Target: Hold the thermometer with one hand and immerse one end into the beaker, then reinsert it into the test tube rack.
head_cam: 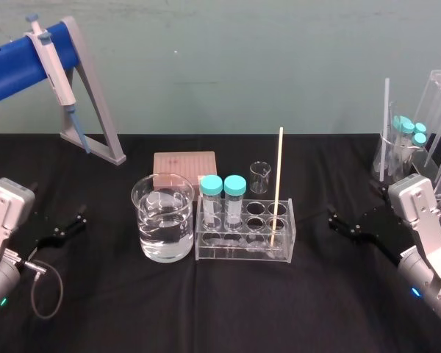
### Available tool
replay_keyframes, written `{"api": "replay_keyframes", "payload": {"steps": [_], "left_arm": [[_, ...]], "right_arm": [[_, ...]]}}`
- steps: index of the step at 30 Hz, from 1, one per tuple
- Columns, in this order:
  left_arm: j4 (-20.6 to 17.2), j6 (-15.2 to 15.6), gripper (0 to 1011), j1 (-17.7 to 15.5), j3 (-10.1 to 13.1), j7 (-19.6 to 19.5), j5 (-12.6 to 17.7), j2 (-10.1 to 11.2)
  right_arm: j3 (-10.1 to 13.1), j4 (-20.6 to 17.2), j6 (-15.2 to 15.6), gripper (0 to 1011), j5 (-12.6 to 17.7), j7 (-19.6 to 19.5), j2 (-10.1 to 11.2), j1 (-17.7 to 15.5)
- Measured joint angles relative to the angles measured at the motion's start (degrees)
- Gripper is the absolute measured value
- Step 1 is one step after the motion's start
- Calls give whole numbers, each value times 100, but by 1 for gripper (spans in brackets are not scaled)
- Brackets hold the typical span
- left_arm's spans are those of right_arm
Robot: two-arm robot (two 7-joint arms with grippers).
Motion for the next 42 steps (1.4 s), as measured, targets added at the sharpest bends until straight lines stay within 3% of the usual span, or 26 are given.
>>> {"api": "replay_keyframes", "payload": {"steps": [42], "left_arm": [[0,0,1004,1,0,0,0,0]], "right_arm": [[0,1,0,1003,0,1,2,0]]}}
